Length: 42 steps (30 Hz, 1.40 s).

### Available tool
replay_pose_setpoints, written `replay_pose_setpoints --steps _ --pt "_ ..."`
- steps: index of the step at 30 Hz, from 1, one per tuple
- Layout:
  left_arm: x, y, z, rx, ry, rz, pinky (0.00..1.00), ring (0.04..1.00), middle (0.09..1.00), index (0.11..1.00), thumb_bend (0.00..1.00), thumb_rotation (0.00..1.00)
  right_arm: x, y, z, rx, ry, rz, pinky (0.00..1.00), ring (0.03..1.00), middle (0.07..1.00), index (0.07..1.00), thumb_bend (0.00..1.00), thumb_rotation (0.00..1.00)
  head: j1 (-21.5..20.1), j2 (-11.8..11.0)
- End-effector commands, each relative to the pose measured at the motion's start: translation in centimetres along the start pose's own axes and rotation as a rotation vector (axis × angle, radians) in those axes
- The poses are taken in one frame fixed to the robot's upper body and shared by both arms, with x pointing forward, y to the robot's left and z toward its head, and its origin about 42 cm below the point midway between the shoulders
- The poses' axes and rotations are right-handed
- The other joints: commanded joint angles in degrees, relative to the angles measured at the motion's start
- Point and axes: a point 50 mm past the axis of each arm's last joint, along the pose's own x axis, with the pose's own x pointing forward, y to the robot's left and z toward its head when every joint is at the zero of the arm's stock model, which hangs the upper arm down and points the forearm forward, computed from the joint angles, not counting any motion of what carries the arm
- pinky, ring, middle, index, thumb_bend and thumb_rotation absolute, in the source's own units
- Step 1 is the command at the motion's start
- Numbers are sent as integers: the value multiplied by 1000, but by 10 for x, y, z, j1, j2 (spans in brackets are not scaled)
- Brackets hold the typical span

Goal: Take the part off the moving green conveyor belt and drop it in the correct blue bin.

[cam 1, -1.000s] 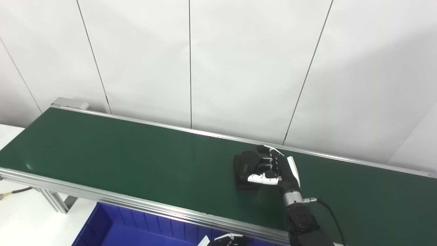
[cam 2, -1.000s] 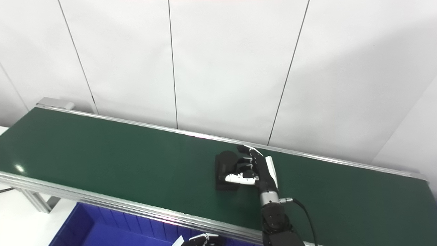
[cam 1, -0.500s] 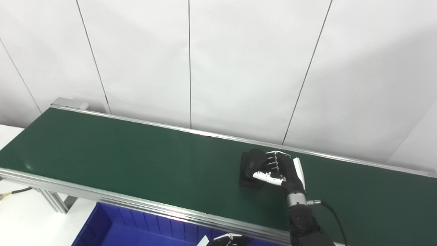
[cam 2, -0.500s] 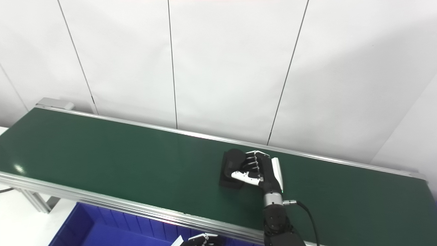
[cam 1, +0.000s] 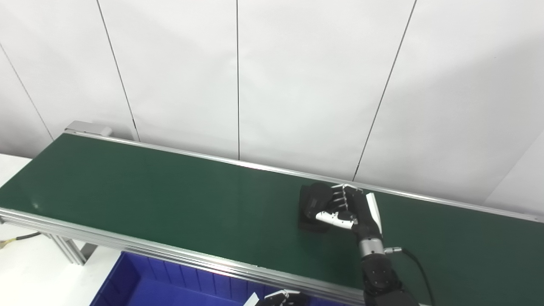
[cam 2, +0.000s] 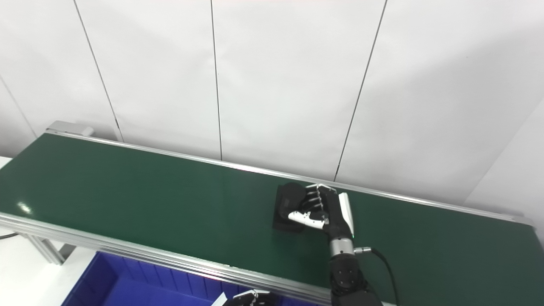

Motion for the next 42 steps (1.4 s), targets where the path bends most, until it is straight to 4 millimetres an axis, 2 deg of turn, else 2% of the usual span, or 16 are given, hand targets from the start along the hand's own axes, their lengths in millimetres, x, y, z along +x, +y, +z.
replay_pose_setpoints --steps 1,7,13,19,21,22,23,24,25,26,27,28,29,32,37,42 --pt "7 0 13 -18 -75 5 668 737 772 767 1000 0 9 -14 30 7 -140 -12 409 463 485 479 522 0 1 2" --pt "10 -4 17 -16 -90 8 671 735 771 768 1000 2 -22 -40 55 34 -223 -18 384 452 482 486 522 0 3 7" --pt "12 -5 19 -15 -100 8 674 733 771 769 1000 14 -59 -66 71 63 -279 -36 371 445 469 501 522 0 -2 18" --pt "10 -6 24 -44 -113 6 709 766 796 793 1000 13 -101 -89 80 54 -301 -77 389 440 477 501 521 0 -22 46" --pt "10 -6 26 -46 -122 8 719 773 801 799 1000 18 -110 -93 81 49 -303 -89 389 441 480 500 521 0 -34 63" --pt "10 -6 28 -48 -128 10 722 774 803 802 1000 26 -116 -96 80 43 -303 -92 388 440 482 499 521 0 -45 81" --pt "10 -5 29 -50 -131 11 744 789 813 814 984 35 -122 -98 79 36 -303 -92 379 436 488 497 520 0 -47 84" --pt "10 -4 31 -53 -138 12 749 793 815 817 979 34 -127 -101 79 27 -301 -91 374 433 490 497 520 0 -60 105" --pt "10 -3 32 -55 -143 13 755 797 818 820 973 31 -133 -103 78 18 -299 -90 368 430 493 496 520 0 -60 105" --pt "10 -1 35 -56 -153 16 760 799 820 823 964 25 -137 -105 78 8 -295 -87 358 425 493 498 520 0 -79 130" --pt "10 1 37 -54 -162 24 762 799 819 823 957 17 -143 -107 77 -8 -291 -80 362 427 491 499 520 0 -82 133" --pt "11 5 40 -54 -173 31 754 793 812 820 953 7 -150 -110 76 -24 -287 -73 373 434 487 497 521 0 -98 149" --pt "11 7 42 -53 -181 35 748 789 809 821 948 5 -155 -111 75 -35 -283 -67 380 439 483 497 521 0 -98 149" --pt "9 15 47 -53 -201 45 738 782 803 821 947 19 -169 -114 74 -48 -269 -62 389 443 472 500 522 0 -130 177" --pt "4 27 56 -63 -236 61 724 775 798 813 960 37 -195 -119 74 -47 -195 -97 376 439 472 500 522 0 -162 207" --pt "2 37 63 -82 -260 60 715 766 797 804 957 18 -213 -120 76 -55 -134 -121 338 414 475 513 520 0 -188 222"
